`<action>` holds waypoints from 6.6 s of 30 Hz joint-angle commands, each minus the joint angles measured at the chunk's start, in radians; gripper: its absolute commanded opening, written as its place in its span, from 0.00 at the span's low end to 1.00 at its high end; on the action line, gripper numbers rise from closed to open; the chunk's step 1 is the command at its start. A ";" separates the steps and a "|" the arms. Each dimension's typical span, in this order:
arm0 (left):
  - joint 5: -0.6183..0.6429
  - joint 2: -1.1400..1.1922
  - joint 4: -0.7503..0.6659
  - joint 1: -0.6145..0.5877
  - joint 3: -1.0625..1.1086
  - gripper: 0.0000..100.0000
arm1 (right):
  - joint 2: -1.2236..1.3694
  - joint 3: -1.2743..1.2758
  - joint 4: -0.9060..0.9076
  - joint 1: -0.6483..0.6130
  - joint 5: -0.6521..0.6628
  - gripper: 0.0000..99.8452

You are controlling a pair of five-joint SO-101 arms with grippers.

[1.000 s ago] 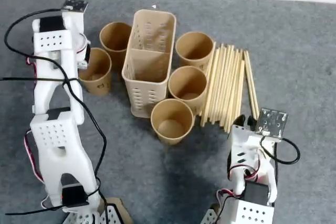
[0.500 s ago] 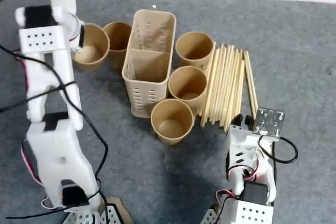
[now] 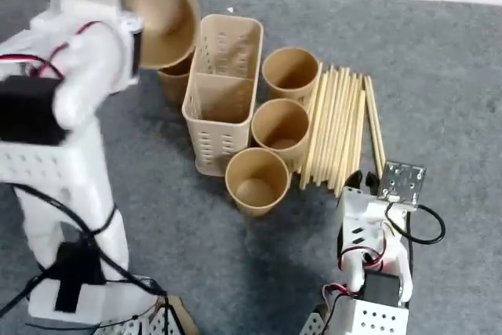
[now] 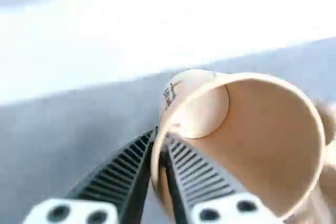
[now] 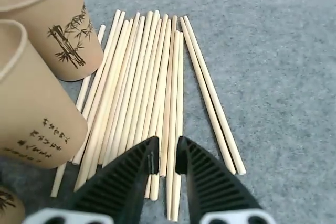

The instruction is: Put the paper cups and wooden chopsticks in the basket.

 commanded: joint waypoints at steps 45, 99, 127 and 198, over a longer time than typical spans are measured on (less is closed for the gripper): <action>0.123 0.466 -0.252 -0.189 0.004 0.19 | -0.016 0.041 0.002 -0.056 0.052 0.08; 0.029 0.455 0.000 0.182 -0.476 0.00 | -0.016 0.041 -0.001 -0.082 0.054 0.08; 0.077 0.490 0.083 0.036 -0.492 0.21 | -0.005 0.041 0.019 -0.084 0.054 0.08; -0.157 -1.218 -0.491 -0.312 2.015 0.21 | 1.919 -1.643 0.547 -0.320 0.068 0.04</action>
